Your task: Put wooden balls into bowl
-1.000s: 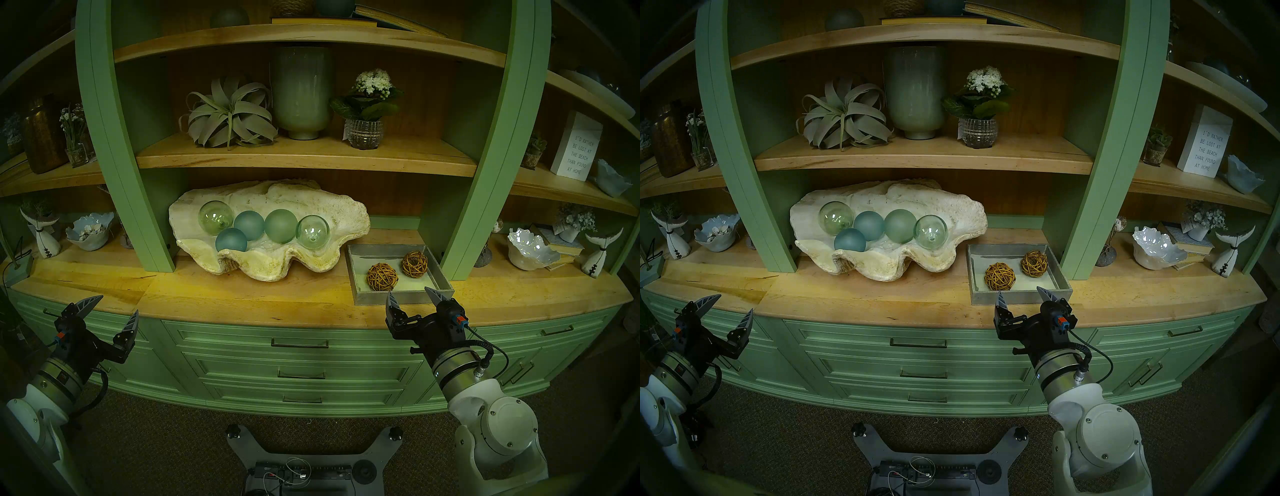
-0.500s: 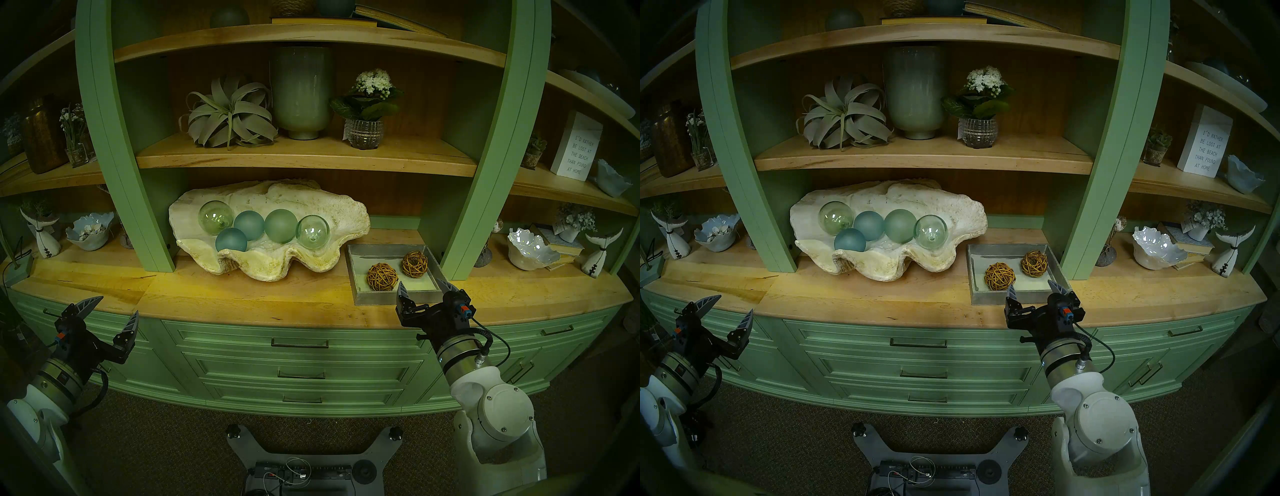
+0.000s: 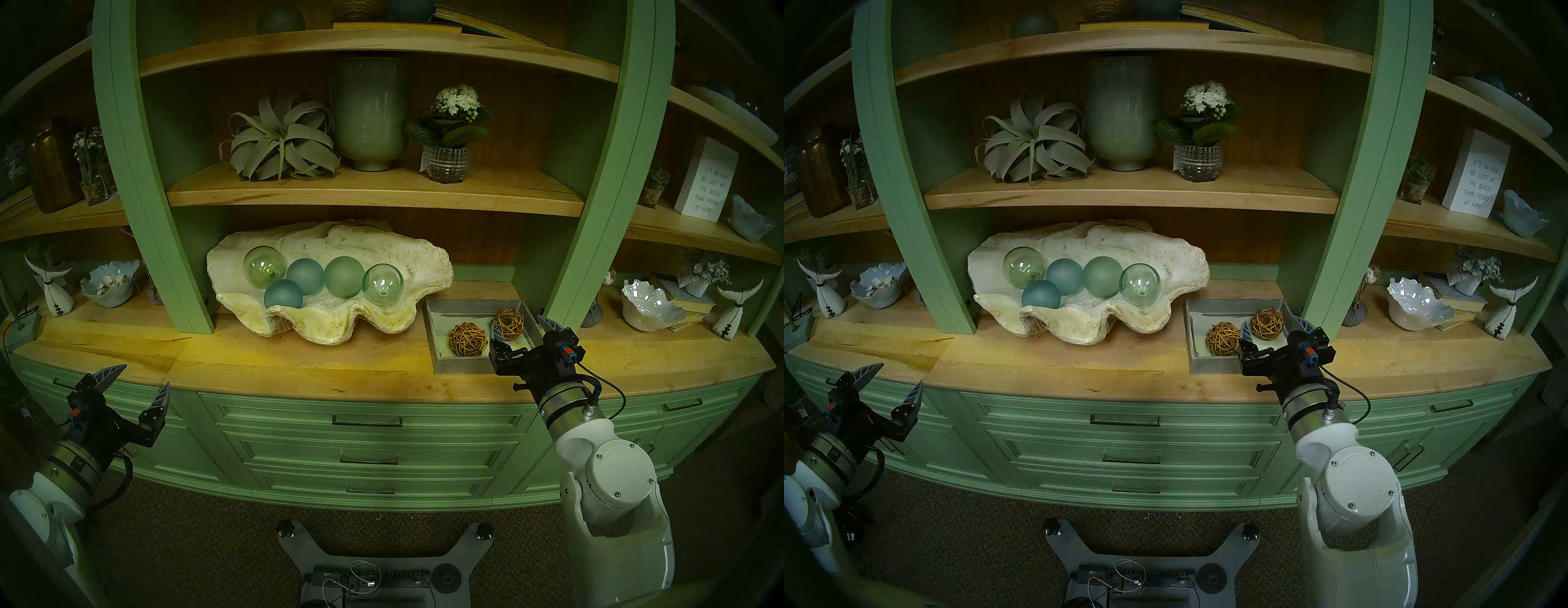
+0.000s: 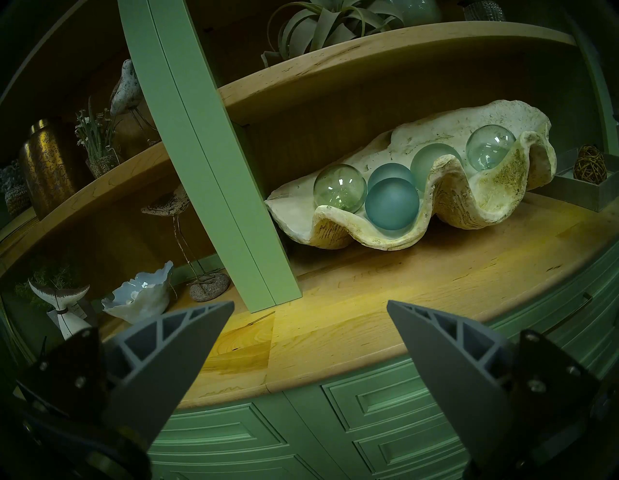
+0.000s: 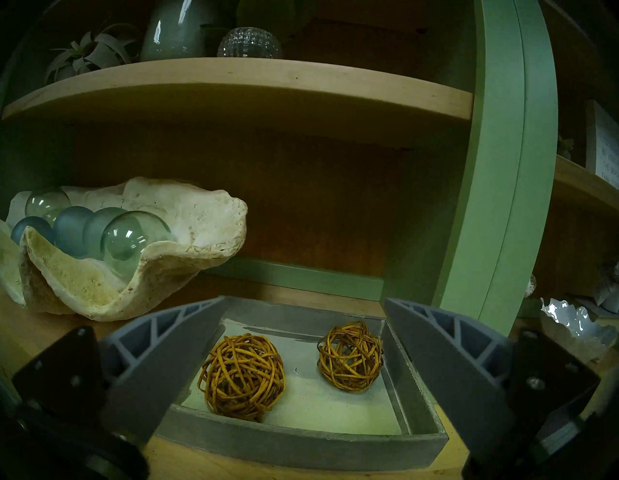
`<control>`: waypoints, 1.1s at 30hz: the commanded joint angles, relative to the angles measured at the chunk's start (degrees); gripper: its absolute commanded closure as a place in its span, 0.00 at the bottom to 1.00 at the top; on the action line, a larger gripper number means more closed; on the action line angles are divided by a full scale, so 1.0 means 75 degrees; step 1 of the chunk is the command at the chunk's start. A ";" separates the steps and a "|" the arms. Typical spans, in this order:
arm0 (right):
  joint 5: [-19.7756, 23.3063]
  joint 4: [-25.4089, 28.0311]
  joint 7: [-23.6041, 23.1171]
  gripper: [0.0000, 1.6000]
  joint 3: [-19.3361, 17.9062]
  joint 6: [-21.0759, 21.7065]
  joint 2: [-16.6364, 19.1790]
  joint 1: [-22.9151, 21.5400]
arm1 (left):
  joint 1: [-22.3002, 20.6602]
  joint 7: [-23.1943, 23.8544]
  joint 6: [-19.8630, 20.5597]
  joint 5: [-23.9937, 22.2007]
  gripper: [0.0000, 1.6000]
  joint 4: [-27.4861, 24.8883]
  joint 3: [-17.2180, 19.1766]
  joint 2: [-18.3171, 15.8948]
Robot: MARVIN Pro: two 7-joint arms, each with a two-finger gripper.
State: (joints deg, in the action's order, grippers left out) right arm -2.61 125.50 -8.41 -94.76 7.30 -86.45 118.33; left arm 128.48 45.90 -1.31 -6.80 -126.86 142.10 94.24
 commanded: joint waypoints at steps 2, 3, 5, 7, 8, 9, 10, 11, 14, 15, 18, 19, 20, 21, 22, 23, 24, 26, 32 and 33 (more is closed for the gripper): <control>-0.0067 -0.0396 -0.0139 0.00 0.0304 0.0136 0.0300 -0.0929 | -0.0043 0.0007 -0.0035 -0.0029 0.00 -0.0147 -0.0001 -0.0033; -0.0081 -0.0485 -0.0151 0.00 0.0346 0.0172 0.0303 -0.1011 | -0.0044 0.0007 -0.0035 -0.0028 0.00 -0.0145 -0.0001 -0.0034; -0.0093 -0.0627 -0.0186 0.00 0.0424 0.0235 0.0304 -0.1142 | -0.0045 0.0007 -0.0035 -0.0027 0.00 -0.0140 -0.0002 -0.0035; -0.0115 -0.0688 -0.0211 0.00 0.0488 0.0276 0.0302 -0.1209 | -0.0046 0.0007 -0.0035 -0.0025 0.00 -0.0133 -0.0002 -0.0037; -0.0120 -0.0727 -0.0222 0.00 0.0510 0.0307 0.0296 -0.1291 | -0.0047 0.0007 -0.0035 -0.0025 0.00 -0.0130 -0.0002 -0.0037; -0.0130 -0.0800 -0.0247 0.00 0.0544 0.0354 0.0295 -0.1423 | -0.0048 0.0007 -0.0035 -0.0024 0.00 -0.0126 -0.0003 -0.0038; -0.0137 -0.0810 -0.0258 0.00 0.0563 0.0373 0.0295 -0.1456 | -0.0049 0.0007 -0.0035 -0.0023 0.00 -0.0124 -0.0003 -0.0039; -0.0148 -0.0896 -0.0280 0.00 0.0600 0.0426 0.0290 -0.1647 | -0.0049 0.0007 -0.0035 -0.0023 0.00 -0.0121 -0.0003 -0.0040; -0.0184 -0.0977 -0.0312 0.00 0.0675 0.0486 0.0276 -0.1818 | -0.0052 0.0007 -0.0036 -0.0022 0.00 -0.0115 -0.0004 -0.0042; -0.0192 -0.0892 -0.0306 0.00 0.0682 0.0454 0.0263 -0.1641 | -0.0053 0.0008 -0.0036 -0.0021 0.00 -0.0113 -0.0004 -0.0043; -0.0222 -0.1067 -0.0335 0.00 0.0731 0.0529 0.0248 -0.1932 | -0.0055 0.0008 -0.0037 -0.0020 0.00 -0.0108 -0.0004 -0.0045; -0.0251 -0.1107 -0.0337 0.00 0.0734 0.0543 0.0252 -0.1969 | -0.0057 0.0008 -0.0037 -0.0019 0.00 -0.0107 -0.0005 -0.0045; -0.0271 -0.1154 -0.0341 0.00 0.0736 0.0549 0.0257 -0.2017 | -0.0057 0.0008 -0.0037 -0.0019 0.00 -0.0106 -0.0005 -0.0046; -0.0281 -0.1218 -0.0338 0.00 0.0731 0.0569 0.0248 -0.2087 | -0.0057 0.0008 -0.0038 -0.0019 0.00 -0.0105 -0.0005 -0.0046; -0.0287 -0.1279 -0.0345 0.00 0.0728 0.0583 0.0243 -0.2151 | -0.0058 0.0009 -0.0038 -0.0019 0.00 -0.0104 -0.0005 -0.0047; -0.0301 -0.1392 -0.0354 0.00 0.0730 0.0615 0.0242 -0.2298 | -0.0059 0.0009 -0.0038 -0.0019 0.00 -0.0103 -0.0005 -0.0048; -0.0316 -0.1386 -0.0346 0.00 0.0720 0.0594 0.0240 -0.2222 | -0.0059 0.0009 -0.0038 -0.0019 0.00 -0.0103 -0.0005 -0.0048; -0.0365 -0.1593 -0.0351 0.00 0.0743 0.0639 0.0250 -0.2474 | -0.0060 0.0009 -0.0039 -0.0018 0.00 -0.0102 -0.0005 -0.0049; -0.0468 -0.2066 -0.0324 0.00 0.0816 0.0725 0.0213 -0.2823 | -0.0064 0.0011 -0.0040 -0.0018 0.00 -0.0105 -0.0004 -0.0050; -0.0482 -0.2100 -0.0312 0.00 0.0829 0.0714 0.0200 -0.2800 | -0.0064 0.0011 -0.0040 -0.0018 0.00 -0.0106 -0.0004 -0.0050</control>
State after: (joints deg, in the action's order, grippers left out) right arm -5.57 111.07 -11.23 -88.84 12.58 -84.46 103.05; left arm 128.34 45.92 -1.31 -6.68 -126.39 142.07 94.12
